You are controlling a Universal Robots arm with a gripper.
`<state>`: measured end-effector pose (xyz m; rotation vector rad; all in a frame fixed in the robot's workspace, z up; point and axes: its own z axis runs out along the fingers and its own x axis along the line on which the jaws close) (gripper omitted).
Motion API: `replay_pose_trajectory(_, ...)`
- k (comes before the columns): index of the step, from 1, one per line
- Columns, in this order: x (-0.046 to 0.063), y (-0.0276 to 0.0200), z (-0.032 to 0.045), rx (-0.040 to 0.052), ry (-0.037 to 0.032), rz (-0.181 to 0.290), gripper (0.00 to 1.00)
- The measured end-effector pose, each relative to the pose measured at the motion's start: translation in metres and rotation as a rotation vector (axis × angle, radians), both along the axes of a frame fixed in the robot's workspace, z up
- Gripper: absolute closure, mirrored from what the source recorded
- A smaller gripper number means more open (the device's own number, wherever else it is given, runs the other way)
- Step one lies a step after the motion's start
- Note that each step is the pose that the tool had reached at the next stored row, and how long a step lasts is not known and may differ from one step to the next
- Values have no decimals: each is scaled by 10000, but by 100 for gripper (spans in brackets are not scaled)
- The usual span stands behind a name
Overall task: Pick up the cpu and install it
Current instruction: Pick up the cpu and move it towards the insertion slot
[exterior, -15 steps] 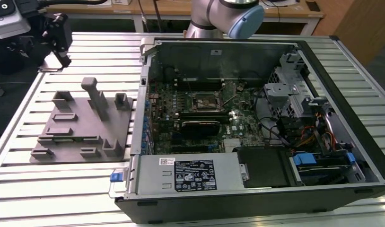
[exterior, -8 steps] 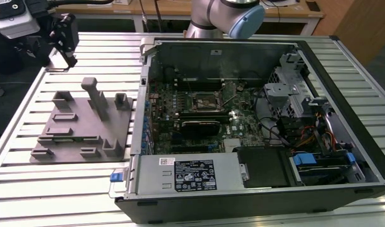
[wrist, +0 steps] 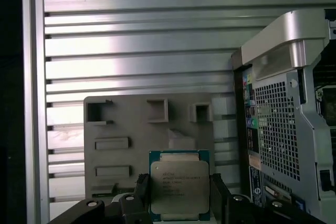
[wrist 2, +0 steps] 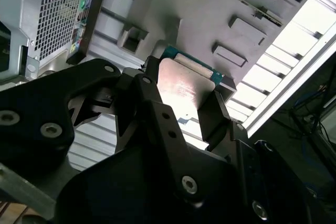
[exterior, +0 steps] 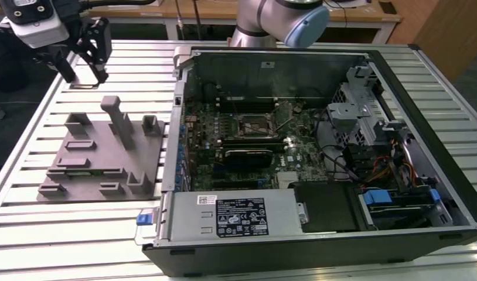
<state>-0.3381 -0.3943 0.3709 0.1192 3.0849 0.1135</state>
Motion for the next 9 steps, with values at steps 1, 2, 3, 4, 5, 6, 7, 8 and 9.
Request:
replay_pose_trajectory(1,27,0,0,0,0,0,46)
replay_pose_trajectory(2,55,0,0,0,0,-1,46)
replay_pose_trajectory(3,84,0,0,0,0,0,46)
replay_pose_trajectory(4,112,0,0,0,0,-1,46)
replay_pose_trajectory(5,141,0,0,0,0,-1,46)
replay_pose_trajectory(6,173,0,0,0,0,-1,46)
replay_pose_trajectory(7,205,0,0,0,0,0,46)
replay_pose_trajectory(8,235,0,0,0,1,0,46)
replay_pose_trajectory(9,266,0,0,0,0,0,46)
